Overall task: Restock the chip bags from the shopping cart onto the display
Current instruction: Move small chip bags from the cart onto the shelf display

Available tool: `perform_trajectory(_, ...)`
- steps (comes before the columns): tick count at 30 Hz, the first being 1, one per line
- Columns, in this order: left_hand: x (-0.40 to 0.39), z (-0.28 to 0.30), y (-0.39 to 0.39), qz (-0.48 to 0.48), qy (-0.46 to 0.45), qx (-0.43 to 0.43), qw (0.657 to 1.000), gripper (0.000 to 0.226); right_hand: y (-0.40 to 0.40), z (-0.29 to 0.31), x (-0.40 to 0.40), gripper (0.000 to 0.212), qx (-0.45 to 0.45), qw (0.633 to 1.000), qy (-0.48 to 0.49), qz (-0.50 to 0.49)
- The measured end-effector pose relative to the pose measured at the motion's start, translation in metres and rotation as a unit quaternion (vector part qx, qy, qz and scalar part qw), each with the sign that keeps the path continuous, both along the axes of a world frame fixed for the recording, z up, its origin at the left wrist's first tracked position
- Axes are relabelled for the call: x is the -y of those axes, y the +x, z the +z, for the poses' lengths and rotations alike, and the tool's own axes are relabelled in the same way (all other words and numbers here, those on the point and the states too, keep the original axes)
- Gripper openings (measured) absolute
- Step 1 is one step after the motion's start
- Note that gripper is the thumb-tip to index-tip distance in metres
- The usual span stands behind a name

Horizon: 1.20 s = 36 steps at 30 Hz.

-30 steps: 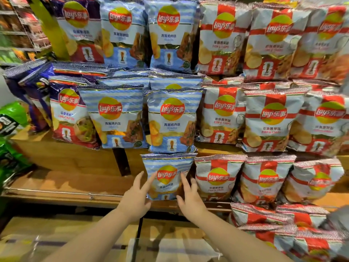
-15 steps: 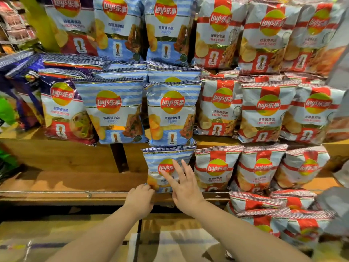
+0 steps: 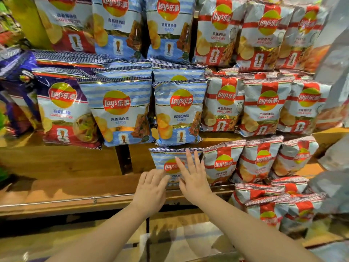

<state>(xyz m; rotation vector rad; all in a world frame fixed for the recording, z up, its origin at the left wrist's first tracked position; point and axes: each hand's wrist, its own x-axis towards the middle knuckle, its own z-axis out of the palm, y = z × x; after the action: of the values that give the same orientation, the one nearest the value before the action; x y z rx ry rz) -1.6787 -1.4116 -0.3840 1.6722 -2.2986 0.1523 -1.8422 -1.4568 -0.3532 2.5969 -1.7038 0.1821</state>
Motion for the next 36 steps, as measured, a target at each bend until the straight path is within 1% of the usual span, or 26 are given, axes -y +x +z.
perform_trajectory(1, 0.004, 0.006, 0.000, -0.002, -0.007, 0.007, 1.000, 0.067, -0.002, 0.001, 0.000, 0.096, 0.006, 1.000, 0.000, -0.016)
perform_trajectory(2, 0.007, 0.012, -0.002, 0.000, 0.008, 0.020, 1.000, 0.074, -0.005, 0.002, 0.000, 0.094, 0.002, 1.000, 0.014, -0.023)
perform_trajectory(3, 0.012, 0.019, -0.004, 0.003, 0.023, 0.039, 0.999, 0.080, -0.008, 0.003, 0.001, 0.087, -0.006, 1.000, 0.026, -0.017)
perform_trajectory(4, 0.017, 0.023, -0.004, 0.007, 0.036, 0.068, 0.997, 0.084, -0.009, 0.009, 0.000, 0.078, -0.002, 0.998, 0.060, -0.024)
perform_trajectory(5, 0.024, 0.027, -0.005, 0.011, 0.060, 0.100, 0.993, 0.085, -0.009, 0.013, 0.002, 0.073, 0.001, 0.997, 0.075, -0.031)
perform_trajectory(7, 0.032, 0.040, -0.005, 0.036, 0.121, 0.155, 0.980, 0.081, -0.007, 0.019, 0.009, 0.067, 0.005, 0.996, 0.076, -0.034)
perform_trajectory(9, 0.033, 0.048, -0.008, 0.042, 0.128, 0.171, 0.976, 0.079, -0.003, 0.025, 0.014, 0.065, 0.047, 0.993, 0.103, -0.045)
perform_trajectory(13, 0.020, 0.057, -0.013, 0.036, 0.153, 0.106, 0.982, 0.075, 0.000, 0.041, -0.004, 0.060, 0.133, 0.977, 0.153, -0.069)
perform_trajectory(15, 0.014, 0.071, -0.015, 0.025, 0.158, 0.031, 0.987, 0.072, 0.000, 0.050, -0.014, 0.057, 0.164, 0.970, 0.162, -0.080)
perform_trajectory(17, 0.008, 0.090, -0.013, 0.011, 0.143, -0.046, 0.989, 0.069, 0.001, 0.060, -0.024, 0.056, 0.187, 0.964, 0.164, -0.093)
perform_trajectory(20, -0.003, 0.118, -0.009, 0.004, 0.108, -0.093, 0.990, 0.068, 0.003, 0.074, -0.043, 0.056, 0.238, 0.952, 0.153, -0.118)
perform_trajectory(23, -0.016, 0.137, -0.009, 0.000, 0.104, -0.130, 0.986, 0.068, 0.004, 0.087, -0.071, 0.055, 0.302, 0.935, 0.116, -0.146)
perform_trajectory(26, -0.040, 0.148, -0.018, -0.039, 0.109, -0.226, 0.967, 0.062, 0.003, 0.097, -0.109, 0.053, 0.381, 0.901, 0.078, -0.192)
perform_trajectory(28, -0.061, 0.152, -0.029, -0.072, 0.114, -0.260, 0.956, 0.058, 0.001, 0.099, -0.134, 0.053, 0.410, 0.881, 0.071, -0.224)
perform_trajectory(29, -0.074, 0.152, -0.035, -0.085, 0.119, -0.267, 0.952, 0.058, -0.001, 0.099, -0.147, 0.053, 0.409, 0.878, 0.071, -0.236)
perform_trajectory(31, -0.097, 0.153, -0.046, -0.104, 0.129, -0.265, 0.950, 0.058, -0.008, 0.096, -0.169, 0.053, 0.378, 0.888, 0.069, -0.252)
perform_trajectory(33, -0.118, 0.154, -0.058, -0.118, 0.136, -0.231, 0.956, 0.059, -0.019, 0.096, -0.192, 0.054, 0.344, 0.899, 0.068, -0.262)
perform_trajectory(36, -0.144, 0.158, -0.079, -0.143, 0.135, -0.178, 0.964, 0.059, -0.041, 0.098, -0.231, 0.054, 0.335, 0.901, 0.061, -0.269)
